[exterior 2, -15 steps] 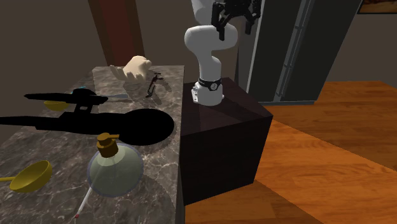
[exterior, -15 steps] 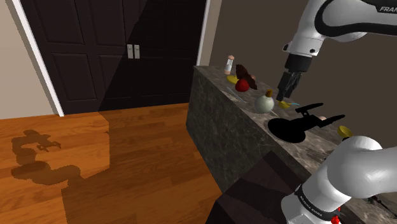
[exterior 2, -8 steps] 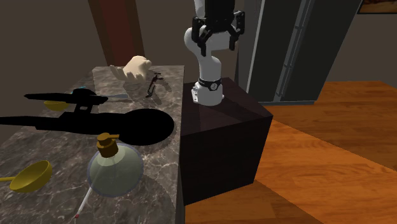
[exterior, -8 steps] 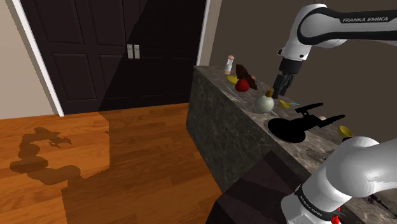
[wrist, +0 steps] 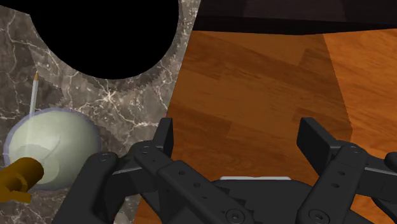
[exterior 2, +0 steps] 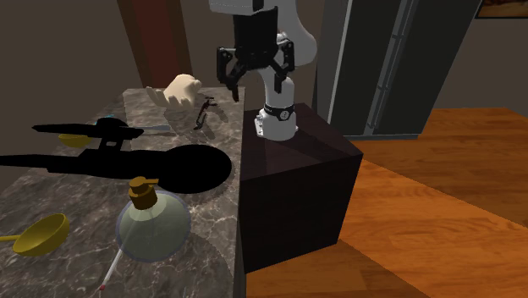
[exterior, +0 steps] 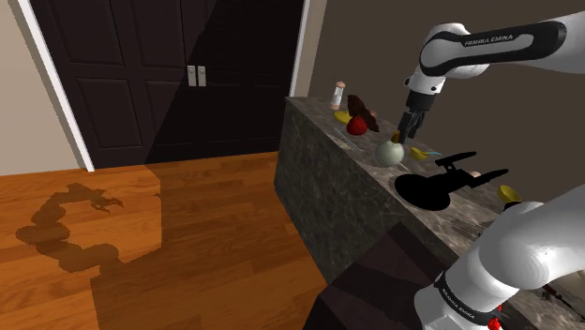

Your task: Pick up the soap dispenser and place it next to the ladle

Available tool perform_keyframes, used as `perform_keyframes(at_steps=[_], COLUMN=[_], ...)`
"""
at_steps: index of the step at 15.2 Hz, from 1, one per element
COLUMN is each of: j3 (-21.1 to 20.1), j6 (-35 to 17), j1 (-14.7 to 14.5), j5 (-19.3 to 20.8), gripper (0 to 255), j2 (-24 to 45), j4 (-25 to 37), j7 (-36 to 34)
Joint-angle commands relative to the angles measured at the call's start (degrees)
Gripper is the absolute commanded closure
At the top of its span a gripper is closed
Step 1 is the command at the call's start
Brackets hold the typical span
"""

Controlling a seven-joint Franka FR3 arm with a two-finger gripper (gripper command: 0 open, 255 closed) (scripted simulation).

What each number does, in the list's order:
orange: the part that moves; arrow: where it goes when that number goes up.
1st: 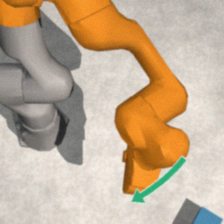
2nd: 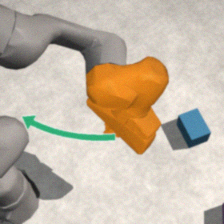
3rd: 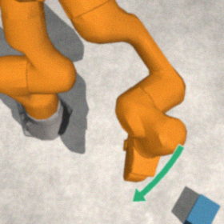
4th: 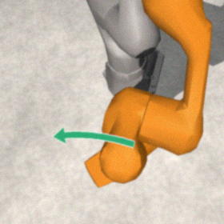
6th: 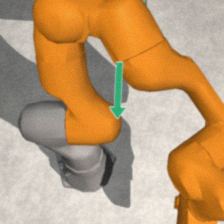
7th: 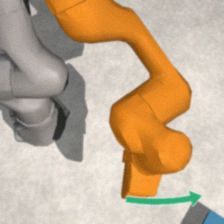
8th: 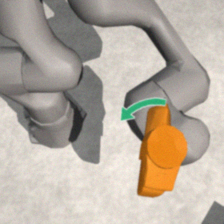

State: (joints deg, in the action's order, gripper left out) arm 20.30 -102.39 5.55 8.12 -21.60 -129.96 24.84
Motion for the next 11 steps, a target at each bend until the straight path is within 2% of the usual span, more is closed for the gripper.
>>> perform_keyframes(at_steps=[1,6,11], j3=[1.79,5.54,8.28], j6=[-1.74,-5.57,-8.11], j1=[0.35,1.2,2.91], j5=[0.22,-1.05,-4.37], gripper=[0,0,0], j2=[3.81,13.67,24.33], j4=[2.43,9.1,17.48], j7=[2.41,8.17,14.32])
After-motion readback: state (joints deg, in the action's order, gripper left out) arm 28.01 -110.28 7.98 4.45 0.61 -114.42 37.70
